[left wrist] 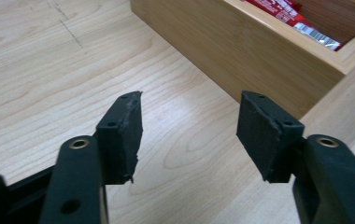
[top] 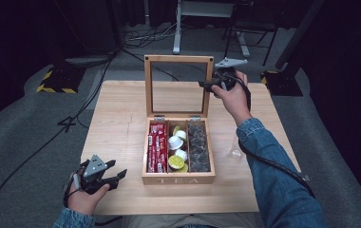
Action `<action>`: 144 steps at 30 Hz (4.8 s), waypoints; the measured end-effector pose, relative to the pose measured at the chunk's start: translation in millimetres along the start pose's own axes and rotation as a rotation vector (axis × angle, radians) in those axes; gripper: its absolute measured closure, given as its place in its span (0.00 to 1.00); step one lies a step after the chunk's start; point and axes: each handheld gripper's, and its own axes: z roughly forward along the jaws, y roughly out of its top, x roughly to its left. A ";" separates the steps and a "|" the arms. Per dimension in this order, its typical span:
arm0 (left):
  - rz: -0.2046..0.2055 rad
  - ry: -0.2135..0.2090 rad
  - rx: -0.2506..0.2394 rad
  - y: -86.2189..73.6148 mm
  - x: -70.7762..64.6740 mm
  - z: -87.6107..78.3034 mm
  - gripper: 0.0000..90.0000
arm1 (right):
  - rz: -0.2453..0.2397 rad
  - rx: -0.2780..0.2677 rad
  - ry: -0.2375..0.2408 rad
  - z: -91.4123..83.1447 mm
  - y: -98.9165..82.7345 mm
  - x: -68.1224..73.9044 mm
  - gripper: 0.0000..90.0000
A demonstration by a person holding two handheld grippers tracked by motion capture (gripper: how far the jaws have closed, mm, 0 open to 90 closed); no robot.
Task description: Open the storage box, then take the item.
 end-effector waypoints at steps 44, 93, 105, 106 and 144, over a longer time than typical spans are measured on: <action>0.012 0.009 0.088 -16.6 4.4 9.2 0.39 | -0.062 0.001 0.324 -119.0 -64.0 89.0 0.49; -0.021 0.064 0.097 -44.0 5.0 -1.0 0.37 | -0.073 0.294 0.234 -13.9 -122.5 105.9 0.60; -0.013 0.054 0.104 -42.4 5.7 2.1 0.37 | -0.077 0.315 0.243 -11.1 -126.4 108.0 0.75; -0.013 0.055 0.102 -42.0 5.8 2.6 0.37 | -0.072 0.310 0.245 -12.3 -126.0 107.6 0.77; 0.008 0.024 0.123 -29.0 11.9 23.0 0.37 | -0.023 0.097 0.268 -104.5 -84.1 84.0 0.77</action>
